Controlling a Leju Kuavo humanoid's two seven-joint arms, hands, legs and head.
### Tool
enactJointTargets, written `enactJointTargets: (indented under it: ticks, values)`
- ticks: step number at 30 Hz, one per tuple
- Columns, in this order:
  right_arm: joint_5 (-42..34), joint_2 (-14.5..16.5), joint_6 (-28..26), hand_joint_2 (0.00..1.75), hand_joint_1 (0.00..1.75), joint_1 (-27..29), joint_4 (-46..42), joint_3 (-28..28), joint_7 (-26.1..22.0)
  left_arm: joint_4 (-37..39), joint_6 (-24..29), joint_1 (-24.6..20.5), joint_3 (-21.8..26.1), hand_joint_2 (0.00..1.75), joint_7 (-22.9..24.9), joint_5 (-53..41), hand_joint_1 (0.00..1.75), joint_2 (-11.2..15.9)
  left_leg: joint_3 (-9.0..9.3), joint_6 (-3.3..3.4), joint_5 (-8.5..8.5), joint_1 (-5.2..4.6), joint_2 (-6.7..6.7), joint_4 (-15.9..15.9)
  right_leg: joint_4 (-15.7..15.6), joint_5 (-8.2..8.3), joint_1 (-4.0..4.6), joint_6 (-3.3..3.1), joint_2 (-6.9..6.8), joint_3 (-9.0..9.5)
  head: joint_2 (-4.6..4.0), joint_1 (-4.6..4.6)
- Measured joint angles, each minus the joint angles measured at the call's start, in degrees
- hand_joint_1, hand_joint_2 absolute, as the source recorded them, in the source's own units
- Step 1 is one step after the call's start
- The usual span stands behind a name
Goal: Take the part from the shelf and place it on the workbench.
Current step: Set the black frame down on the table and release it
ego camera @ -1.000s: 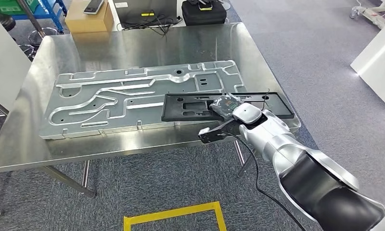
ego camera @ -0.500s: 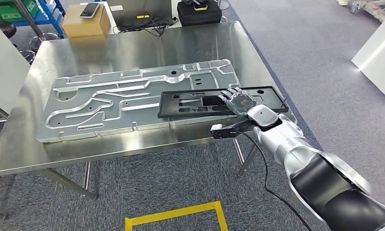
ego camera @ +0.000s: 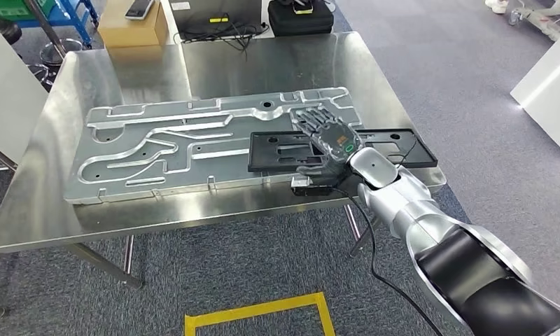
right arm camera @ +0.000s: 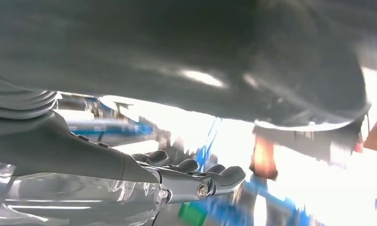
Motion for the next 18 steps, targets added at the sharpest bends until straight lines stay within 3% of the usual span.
enactJointTargets:
  ticks: [2,3,4,5,6,8,11,13,15,17,18]
  values:
    - [-1.5,0.0,-2.3,0.0,0.0,1.9,-4.2,-3.6,-4.2,0.0,0.0,0.0,-0.1,0.0,0.1,0.0,0.0,0.0,0.04,0.25,-0.08,-0.16,-0.02,0.0,7.4,-2.68,0.04,0.01,0.0,-3.63,0.0,0.0]
    - [-2.7,0.0,-2.7,0.0,0.0,3.7,-7.7,-6.4,-7.6,0.0,-0.1,0.1,-0.1,0.0,0.2,0.0,0.0,0.0,0.12,0.33,-0.14,-0.24,-0.07,0.0,9.0,-2.66,0.1,-0.11,0.0,-4.55,0.0,0.01]
    - [-3.9,-0.1,-2.8,0.0,0.0,5.7,-12.0,-9.8,-11.5,0.0,-0.2,0.1,-0.2,0.0,0.3,0.0,0.0,-0.1,0.23,0.38,-0.22,-0.33,-0.14,0.0,8.4,-1.59,0.21,-0.36,0.0,-4.46,0.0,0.01]
    - [-5.1,0.1,-2.9,0.0,0.0,7.9,-16.9,-13.9,-15.3,0.0,-0.3,0.2,-0.2,0.0,0.5,0.0,0.0,-0.2,0.36,0.39,-0.31,-0.44,-0.25,0.1,5.6,0.36,0.35,-0.74,0.0,-3.3,0.0,0.01]
    - [-6.4,0.4,-2.9,0.0,0.0,10.0,-22.2,-18.3,-18.6,0.0,-0.5,0.2,-0.2,0.0,0.6,0.0,0.0,-0.3,0.49,0.37,-0.43,-0.56,-0.35,0.1,1.5,2.52,0.55,-1.21,-0.04,-1.55,0.0,0.01]
    - [-8.1,1.0,-3.1,0.0,0.0,13.8,-32.6,-26.5,-22.5,0.0,-0.9,0.2,-0.1,0.0,0.5,0.0,0.0,-0.6,0.52,0.18,-0.62,-0.86,-0.64,0.1,-5.1,4.92,0.92,-1.99,-0.24,1.47,0.0,-0.01]
    - [-9.4,1.1,-3.4,0.0,0.0,22.2,-47.6,-36.0,-24.3,0.0,-1.6,0.8,0.5,0.0,-0.3,0.2,0.0,-1.0,0.78,-0.57,-0.7,-0.69,-1.1,-0.1,-7.6,4.91,1.4,-2.34,-0.53,2.71,0.0,0.0]
    - [-10.6,0.9,-3.6,0.0,0.0,30.9,-58.1,-42.4,-25.1,0.0,-2.0,1.7,1.2,0.0,-1.0,0.2,0.0,-1.3,1.03,-1.08,-1.76,-0.55,-1.01,0.5,-8.7,5.09,1.14,-2.75,-0.91,3.74,0.0,0.0]
    - [-11.3,0.9,-3.6,0.0,0.0,37.8,-66.3,-48.8,-25.5,0.0,-2.3,2.4,1.9,0.0,-1.4,0.1,0.0,-1.6,-0.74,-1.53,-5.28,-0.39,-0.58,5.4,-9.3,5.39,0.79,-3.04,-1.14,4.39,0.0,-0.02]
    - [-10.5,1.0,-3.6,0.0,0.0,43.3,-71.4,-53.6,-25.6,0.0,-2.5,2.5,2.5,0.0,-1.6,0.0,0.0,-1.7,-3.67,-2.02,-9.06,-0.19,-0.25,12.7,-9.1,5.42,0.78,-3.14,-1.01,4.24,0.0,-0.03]
    - [-9.9,1.0,-3.6,0.0,0.0,46.3,-73.5,-55.5,-25.6,0.0,-2.6,2.4,2.8,0.0,-1.7,0.0,0.0,-1.7,-4.34,-2.2,-9.7,-0.11,-0.14,14.7,-9.1,5.39,0.78,-3.12,-0.95,4.18,0.0,-0.03]
